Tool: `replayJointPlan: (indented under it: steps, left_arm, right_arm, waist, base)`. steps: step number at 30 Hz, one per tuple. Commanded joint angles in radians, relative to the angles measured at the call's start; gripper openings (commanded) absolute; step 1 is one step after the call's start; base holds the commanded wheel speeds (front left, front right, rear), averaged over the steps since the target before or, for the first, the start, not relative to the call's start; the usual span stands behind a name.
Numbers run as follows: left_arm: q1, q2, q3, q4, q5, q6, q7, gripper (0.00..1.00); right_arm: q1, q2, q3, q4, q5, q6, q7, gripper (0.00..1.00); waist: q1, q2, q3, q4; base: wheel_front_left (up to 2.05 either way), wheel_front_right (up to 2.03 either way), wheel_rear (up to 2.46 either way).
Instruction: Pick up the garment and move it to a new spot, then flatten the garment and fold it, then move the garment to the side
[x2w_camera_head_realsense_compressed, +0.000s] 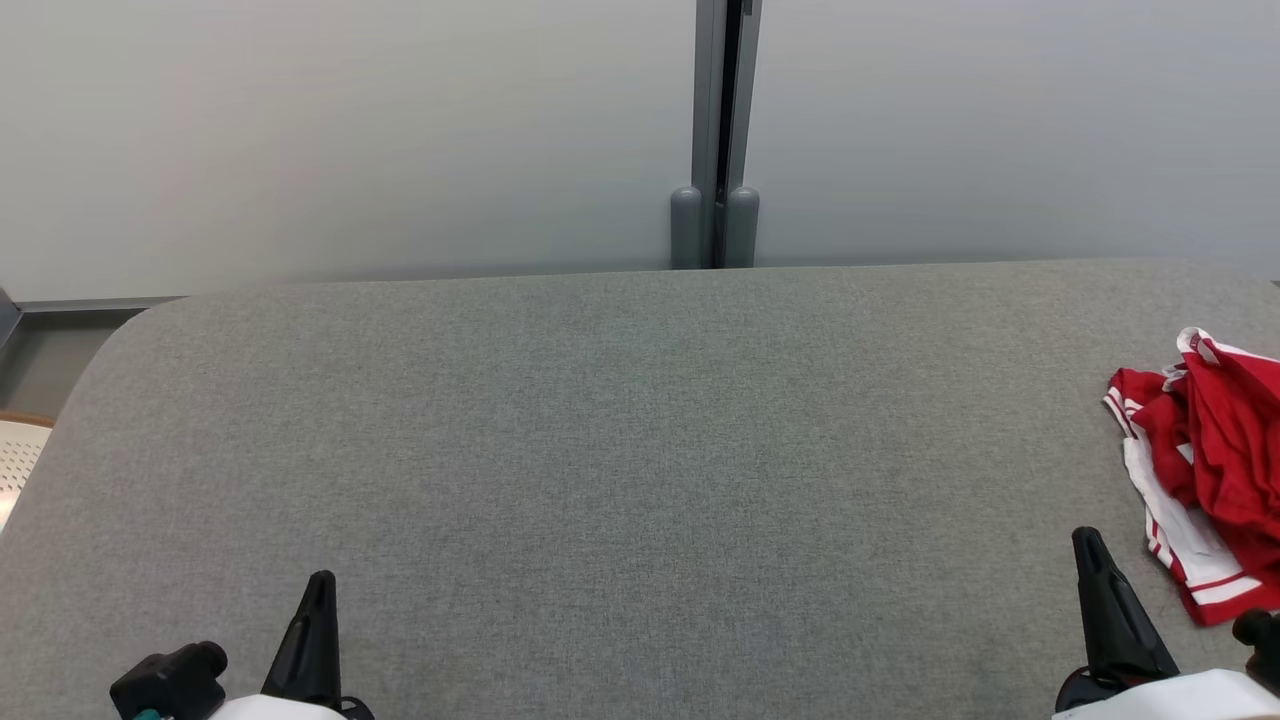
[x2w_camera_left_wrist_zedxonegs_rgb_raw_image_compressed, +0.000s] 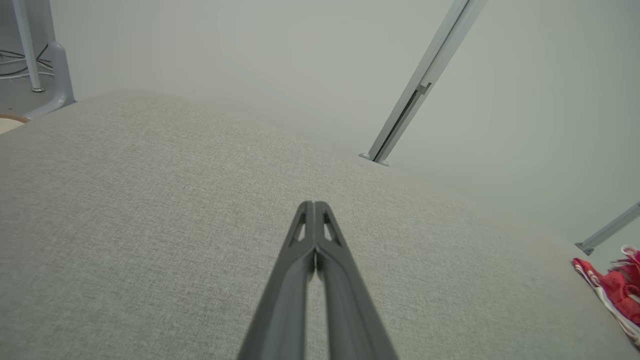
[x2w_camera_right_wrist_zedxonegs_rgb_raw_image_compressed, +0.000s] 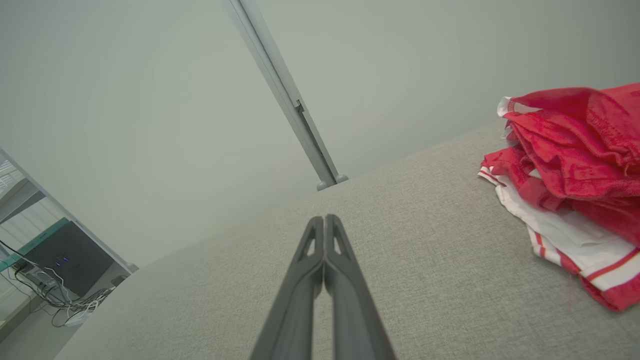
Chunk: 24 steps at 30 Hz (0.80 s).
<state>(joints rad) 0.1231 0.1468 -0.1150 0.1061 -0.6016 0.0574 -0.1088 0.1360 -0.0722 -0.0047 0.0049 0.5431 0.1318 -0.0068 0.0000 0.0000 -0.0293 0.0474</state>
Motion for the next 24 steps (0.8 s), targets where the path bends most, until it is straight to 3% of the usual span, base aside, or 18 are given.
replayJointPlan:
  steps: [1, 24]
  left_arm:
    - [-0.036, 0.005, 0.013, -0.007, -0.038, -0.01, 0.004, 0.0]
    - [-0.098, -0.015, 0.066, 0.036, -0.343, -0.065, 0.059, 0.0]
  right_arm:
    - [-0.029, -0.01, -0.005, -0.004, 0.042, 0.0, 0.006, 0.0]
    - [-0.095, -0.014, -0.02, 0.067, 0.367, -0.001, 0.027, 0.0]
  waist:
    - [0.0, 0.0, 0.0, -0.001]
    - [0.0, 0.0, 0.007, -0.011]
  base:
    - [0.0, 0.0, 0.0]
    - [0.0, 0.0, 0.0]
